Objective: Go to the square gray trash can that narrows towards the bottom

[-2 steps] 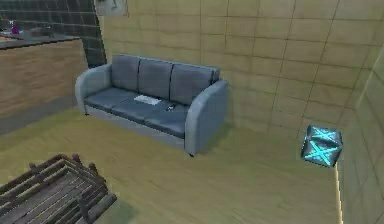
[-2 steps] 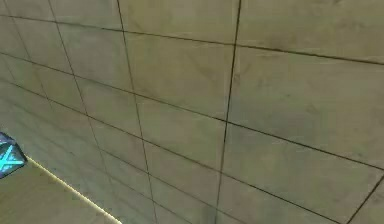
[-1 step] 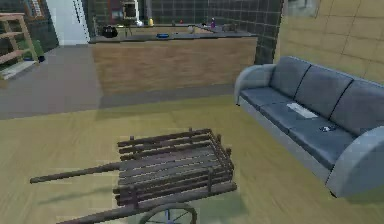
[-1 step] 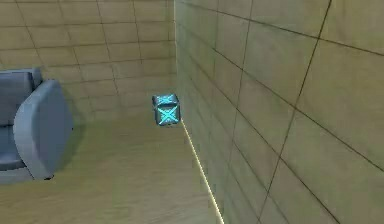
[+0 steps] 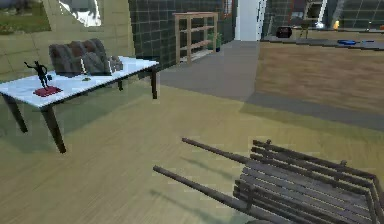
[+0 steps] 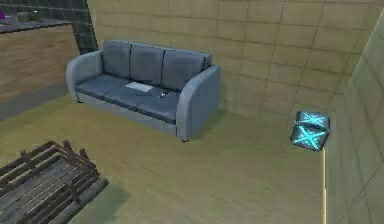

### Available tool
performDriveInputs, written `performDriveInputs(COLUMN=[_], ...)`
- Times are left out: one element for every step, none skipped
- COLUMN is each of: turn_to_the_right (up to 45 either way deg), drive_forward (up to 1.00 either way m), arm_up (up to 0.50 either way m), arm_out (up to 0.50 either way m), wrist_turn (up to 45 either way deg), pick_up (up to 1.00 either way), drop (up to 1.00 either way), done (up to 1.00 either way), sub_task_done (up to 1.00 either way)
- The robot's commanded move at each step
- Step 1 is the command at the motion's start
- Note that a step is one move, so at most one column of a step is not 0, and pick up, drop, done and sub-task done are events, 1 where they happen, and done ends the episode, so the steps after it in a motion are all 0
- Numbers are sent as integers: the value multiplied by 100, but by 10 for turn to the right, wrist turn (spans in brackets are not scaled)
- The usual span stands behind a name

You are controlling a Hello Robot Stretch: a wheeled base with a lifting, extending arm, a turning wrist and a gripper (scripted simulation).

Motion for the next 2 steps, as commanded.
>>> performDriveInputs(turn_to_the_right=[-330,0], drive_forward=[0,10], arm_up=[0,0], arm_out=[0,0], wrist_turn=[0,0], pick_up=[0,0], drop=[0,0], done=[0,0], sub_task_done=[0,0])
